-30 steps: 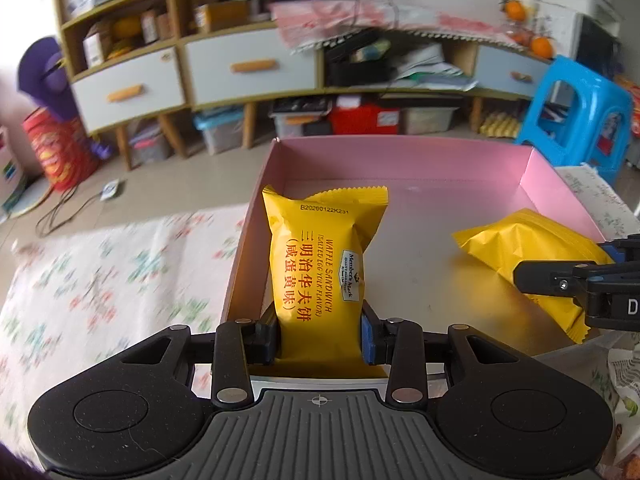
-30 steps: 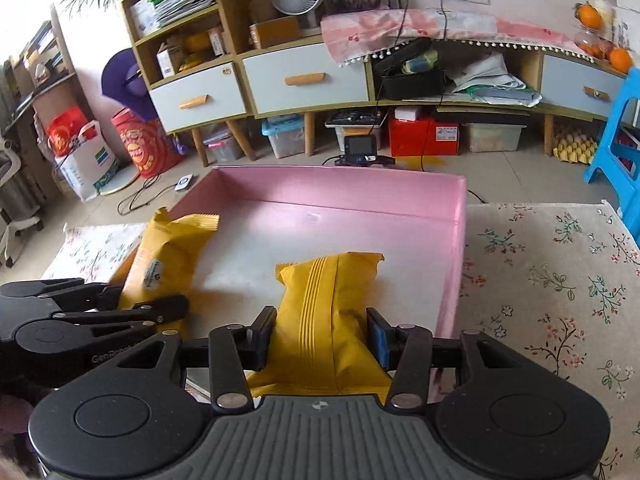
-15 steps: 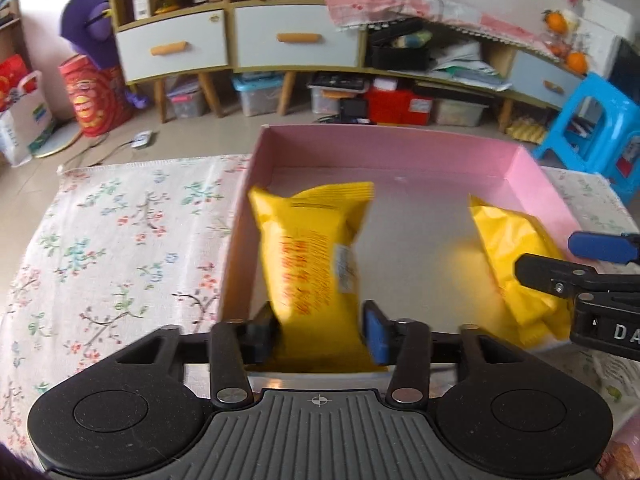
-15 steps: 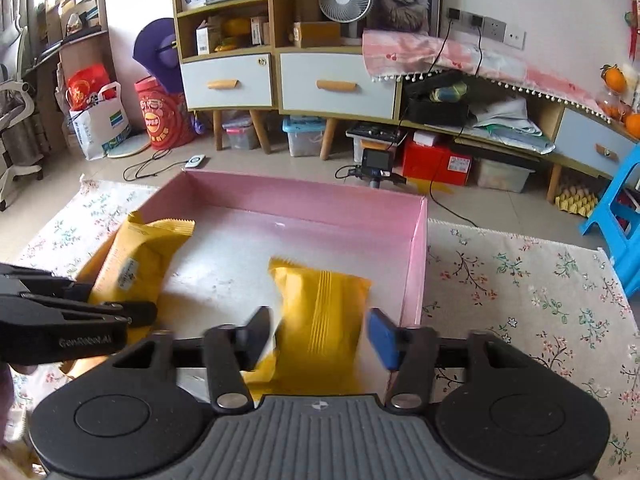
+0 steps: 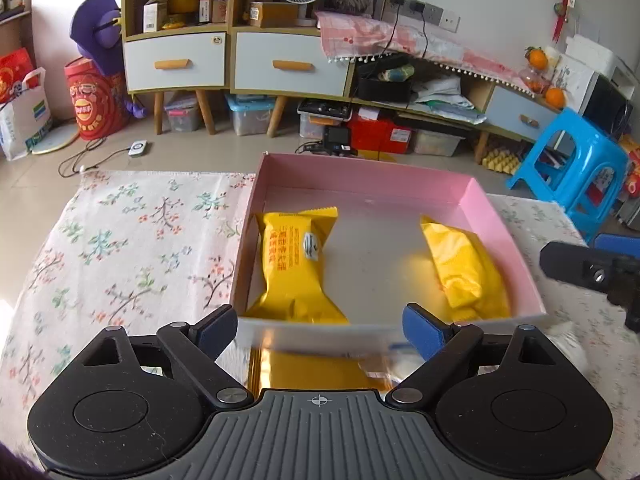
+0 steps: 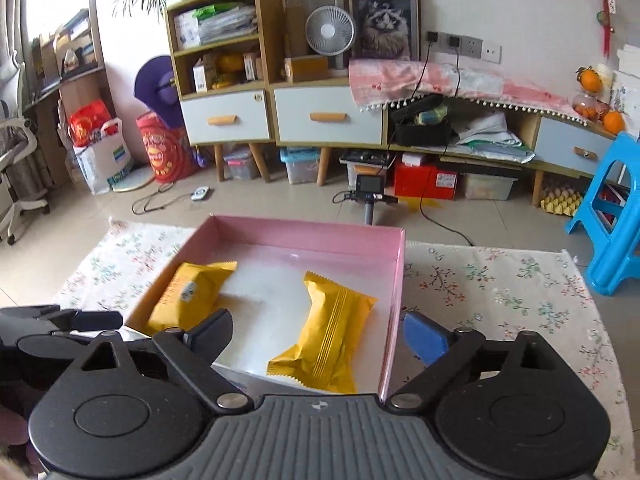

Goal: Organize snacks
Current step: 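Withdraw both grippers from the box back over the snack pile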

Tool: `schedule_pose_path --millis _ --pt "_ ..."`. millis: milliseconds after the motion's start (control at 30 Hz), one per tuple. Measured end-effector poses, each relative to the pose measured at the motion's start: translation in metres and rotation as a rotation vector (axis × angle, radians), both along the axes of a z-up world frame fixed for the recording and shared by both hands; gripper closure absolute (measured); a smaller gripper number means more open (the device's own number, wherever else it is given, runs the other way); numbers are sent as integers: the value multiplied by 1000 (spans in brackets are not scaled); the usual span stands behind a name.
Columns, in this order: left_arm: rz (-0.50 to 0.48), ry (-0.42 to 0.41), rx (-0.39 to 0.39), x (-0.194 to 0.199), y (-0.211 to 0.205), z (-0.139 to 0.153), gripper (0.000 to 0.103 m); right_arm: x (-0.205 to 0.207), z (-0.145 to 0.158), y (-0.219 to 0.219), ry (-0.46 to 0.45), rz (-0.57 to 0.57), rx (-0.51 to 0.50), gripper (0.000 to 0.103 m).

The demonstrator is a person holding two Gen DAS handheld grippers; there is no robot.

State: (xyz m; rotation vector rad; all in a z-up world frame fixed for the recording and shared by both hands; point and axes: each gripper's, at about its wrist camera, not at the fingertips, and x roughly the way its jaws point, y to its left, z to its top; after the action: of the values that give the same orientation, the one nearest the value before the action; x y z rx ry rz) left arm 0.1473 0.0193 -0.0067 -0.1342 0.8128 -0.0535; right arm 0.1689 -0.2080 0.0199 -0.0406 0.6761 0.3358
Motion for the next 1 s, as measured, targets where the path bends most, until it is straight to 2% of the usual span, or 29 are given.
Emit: schedule_pose_path --millis 200,333,467,600,833,1000 --pt "-9 9 -4 -31 3 15 7 -34 20 -4 -54 -8 -4 11" --pt "-18 18 5 -51 6 19 7 -55 26 -4 -90 -10 -10 10" --pt "-22 21 -5 -68 13 18 7 -68 24 -5 -77 -7 11 10" --pt "-25 4 -11 -81 24 14 7 -78 17 -8 -21 39 56 10" --pt "-11 -15 -49 -101 49 3 6 -97 1 -8 27 107 54 10" --pt "-7 -19 -59 -118 63 -11 6 -117 -7 -9 -8 148 56 10"
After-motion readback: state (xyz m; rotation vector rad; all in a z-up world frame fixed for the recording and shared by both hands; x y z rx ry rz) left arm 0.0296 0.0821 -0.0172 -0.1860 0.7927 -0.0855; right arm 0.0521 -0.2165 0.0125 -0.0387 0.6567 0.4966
